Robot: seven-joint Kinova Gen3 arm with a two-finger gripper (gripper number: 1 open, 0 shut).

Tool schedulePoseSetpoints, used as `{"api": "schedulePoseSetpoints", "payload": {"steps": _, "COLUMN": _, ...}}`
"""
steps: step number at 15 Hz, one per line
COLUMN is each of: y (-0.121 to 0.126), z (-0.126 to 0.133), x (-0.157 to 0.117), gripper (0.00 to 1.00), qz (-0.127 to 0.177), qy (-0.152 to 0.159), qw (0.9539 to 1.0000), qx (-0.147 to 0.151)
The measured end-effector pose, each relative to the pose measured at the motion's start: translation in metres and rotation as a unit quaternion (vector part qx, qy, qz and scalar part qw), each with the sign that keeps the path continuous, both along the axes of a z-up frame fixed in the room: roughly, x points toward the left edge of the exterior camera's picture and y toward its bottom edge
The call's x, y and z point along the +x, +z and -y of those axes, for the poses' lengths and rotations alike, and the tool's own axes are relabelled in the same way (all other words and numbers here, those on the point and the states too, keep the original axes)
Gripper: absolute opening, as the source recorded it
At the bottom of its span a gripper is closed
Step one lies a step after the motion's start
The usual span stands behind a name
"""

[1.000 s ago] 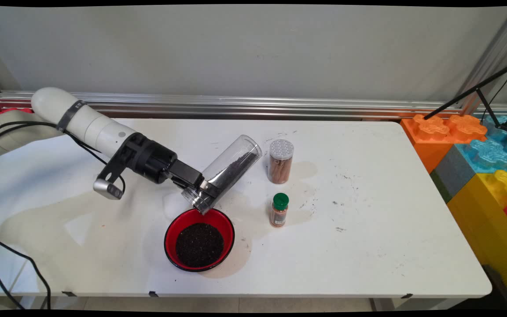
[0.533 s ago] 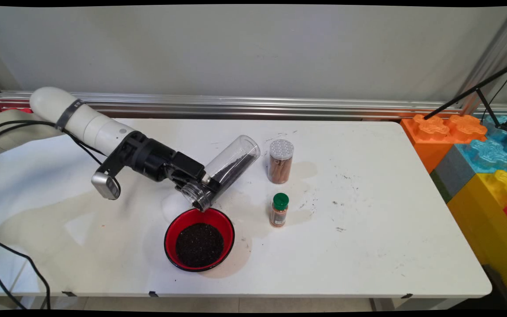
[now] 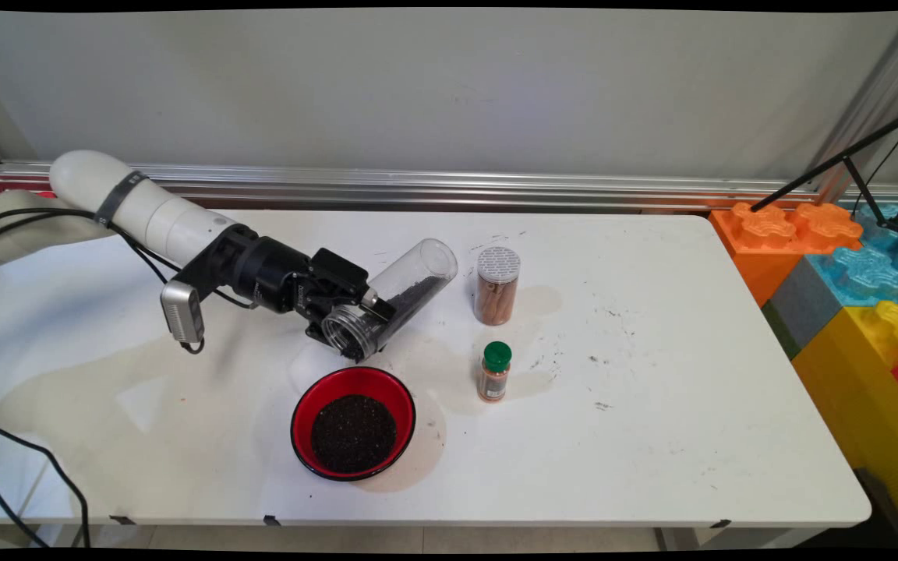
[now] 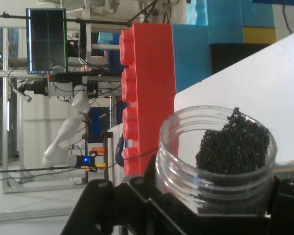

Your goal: Pour the black seasoning powder in the red bowl

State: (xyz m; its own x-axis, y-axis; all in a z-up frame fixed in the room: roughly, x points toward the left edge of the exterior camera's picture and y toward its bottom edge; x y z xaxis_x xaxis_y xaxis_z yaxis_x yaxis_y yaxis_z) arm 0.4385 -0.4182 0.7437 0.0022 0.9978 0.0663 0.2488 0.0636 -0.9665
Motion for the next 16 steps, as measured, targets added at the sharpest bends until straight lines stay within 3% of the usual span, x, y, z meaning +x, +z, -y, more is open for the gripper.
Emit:
{"api": "schedulePoseSetpoints", "payload": {"steps": 8, "y": 0.0033, "z": 0.0024, "x": 0.0018, "gripper": 0.00, "qz": -0.005, "qy": 0.029, "qw": 0.9960, "qx": 0.084}}
{"api": "schedulePoseSetpoints", "payload": {"steps": 16, "y": 0.0053, "z": 0.0080, "x": 0.0038, "gripper": 0.00, "qz": -0.012, "qy": 0.063, "qw": 0.9838, "qx": 0.167}}
